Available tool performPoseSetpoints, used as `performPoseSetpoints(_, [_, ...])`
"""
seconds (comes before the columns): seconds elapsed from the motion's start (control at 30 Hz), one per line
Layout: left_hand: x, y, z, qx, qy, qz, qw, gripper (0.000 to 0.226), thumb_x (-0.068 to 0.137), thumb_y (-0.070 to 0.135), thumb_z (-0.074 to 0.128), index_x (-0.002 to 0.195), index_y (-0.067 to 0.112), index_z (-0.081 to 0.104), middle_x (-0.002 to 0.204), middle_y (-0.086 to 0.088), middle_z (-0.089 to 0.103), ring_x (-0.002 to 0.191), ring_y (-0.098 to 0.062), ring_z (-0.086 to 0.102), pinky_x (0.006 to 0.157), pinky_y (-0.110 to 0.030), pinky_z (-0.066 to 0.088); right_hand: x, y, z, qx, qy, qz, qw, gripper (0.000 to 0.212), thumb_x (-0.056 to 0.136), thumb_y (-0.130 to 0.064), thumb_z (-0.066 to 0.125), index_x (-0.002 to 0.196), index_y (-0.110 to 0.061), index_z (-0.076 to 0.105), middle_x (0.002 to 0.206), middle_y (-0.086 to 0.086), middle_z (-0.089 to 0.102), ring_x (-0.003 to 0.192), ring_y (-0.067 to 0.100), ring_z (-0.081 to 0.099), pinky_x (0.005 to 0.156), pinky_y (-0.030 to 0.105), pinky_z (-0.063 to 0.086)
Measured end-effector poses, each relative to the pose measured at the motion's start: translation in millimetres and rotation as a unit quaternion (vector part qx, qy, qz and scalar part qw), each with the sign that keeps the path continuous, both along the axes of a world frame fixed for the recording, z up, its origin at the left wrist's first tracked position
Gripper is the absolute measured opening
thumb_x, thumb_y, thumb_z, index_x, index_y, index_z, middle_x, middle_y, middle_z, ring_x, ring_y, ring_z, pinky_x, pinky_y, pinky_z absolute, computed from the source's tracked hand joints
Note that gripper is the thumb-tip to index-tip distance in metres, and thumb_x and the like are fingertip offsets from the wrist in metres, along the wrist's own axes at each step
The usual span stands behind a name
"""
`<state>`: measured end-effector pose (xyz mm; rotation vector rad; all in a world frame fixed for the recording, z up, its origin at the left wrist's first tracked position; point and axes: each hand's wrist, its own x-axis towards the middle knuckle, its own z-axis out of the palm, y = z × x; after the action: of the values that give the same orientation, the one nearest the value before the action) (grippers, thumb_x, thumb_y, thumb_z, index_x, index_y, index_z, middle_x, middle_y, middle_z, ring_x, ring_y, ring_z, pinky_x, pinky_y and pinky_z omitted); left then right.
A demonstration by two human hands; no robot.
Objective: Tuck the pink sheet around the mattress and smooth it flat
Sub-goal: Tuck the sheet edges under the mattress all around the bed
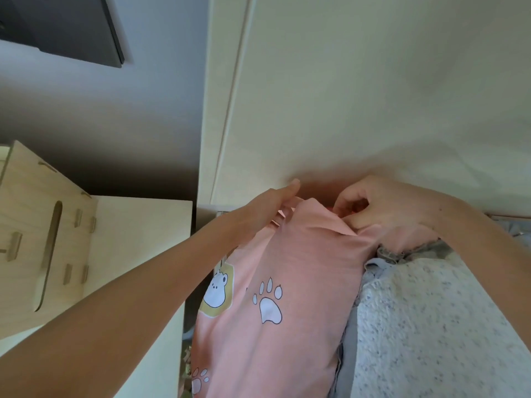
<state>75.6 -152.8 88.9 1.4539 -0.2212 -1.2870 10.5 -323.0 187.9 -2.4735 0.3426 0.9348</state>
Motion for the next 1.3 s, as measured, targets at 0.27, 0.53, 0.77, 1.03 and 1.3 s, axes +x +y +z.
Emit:
performPoseSetpoints(0.27, [1.1, 1.1, -2.1, -0.002, 0.009, 0.001, 1.0, 0.053, 0.097, 0.051, 0.027, 0.086, 0.023, 0.07, 0.095, -0.011, 0.057, 0.074, -0.02, 0.051, 0.073, -0.028, 0.041, -4.1, 10.5, 1.4, 0.003, -0.043, -0.036, 0.998, 0.019, 0.09, -0.028, 0.058, 0.079, -0.022, 0.072, 0.067, -0.014, 0.067, 0.063, 0.003, 0.056, 0.063, 0.02, 0.039])
performPoseSetpoints(0.53, [0.7, 1.3, -3.1, -0.008, -0.004, -0.001, 1.0, 0.054, 0.098, 0.05, 0.026, 0.091, 0.02, 0.071, 0.096, -0.013, 0.057, 0.079, -0.023, 0.052, 0.076, -0.029, 0.042, -1.8, 22.4, 5.6, -0.019, -0.039, -0.07, 0.997, 0.016, 0.07, -0.047, 0.066, 0.068, -0.033, 0.073, 0.071, -0.009, 0.072, 0.07, 0.008, 0.066, 0.067, 0.024, 0.05])
performPoseSetpoints(0.77, [-1.0, 1.4, -1.8, -0.016, -0.007, 0.007, 1.0, 0.058, 0.097, 0.053, 0.025, 0.084, 0.021, 0.072, 0.089, -0.01, 0.057, 0.074, -0.02, 0.053, 0.075, -0.027, 0.043, 12.2, 22.4, 25.8, -0.265, -0.248, -0.111, 0.925, 0.005, 0.082, -0.016, 0.062, 0.08, -0.019, 0.067, 0.093, 0.007, 0.069, 0.097, 0.028, 0.059, 0.085, 0.033, 0.041])
performPoseSetpoints(1.03, [-5.4, 0.8, -8.8, -0.026, -0.01, 0.026, 0.999, 0.083, 0.084, 0.072, 0.03, 0.111, 0.001, 0.065, 0.104, -0.016, 0.066, 0.09, -0.022, 0.058, 0.091, -0.032, 0.044, 47.8, 55.8, -46.4, -0.204, -0.278, -0.219, 0.913, 0.018, 0.081, -0.003, 0.051, 0.091, 0.001, 0.065, 0.095, 0.016, 0.066, 0.093, 0.033, 0.061, 0.078, 0.035, 0.045])
performPoseSetpoints(1.3, [-11.7, -1.2, -24.1, -0.007, 0.016, 0.115, 0.993, 0.029, 0.081, 0.024, 0.067, 0.089, -0.004, 0.069, 0.081, -0.014, 0.062, 0.075, -0.022, 0.055, 0.073, -0.032, 0.043, 23.0, 28.3, -67.8, 0.075, -0.204, -0.387, 0.896, 0.013, 0.078, 0.0, 0.065, 0.072, -0.012, 0.067, 0.08, 0.017, 0.071, 0.079, 0.03, 0.071, 0.079, 0.046, 0.057])
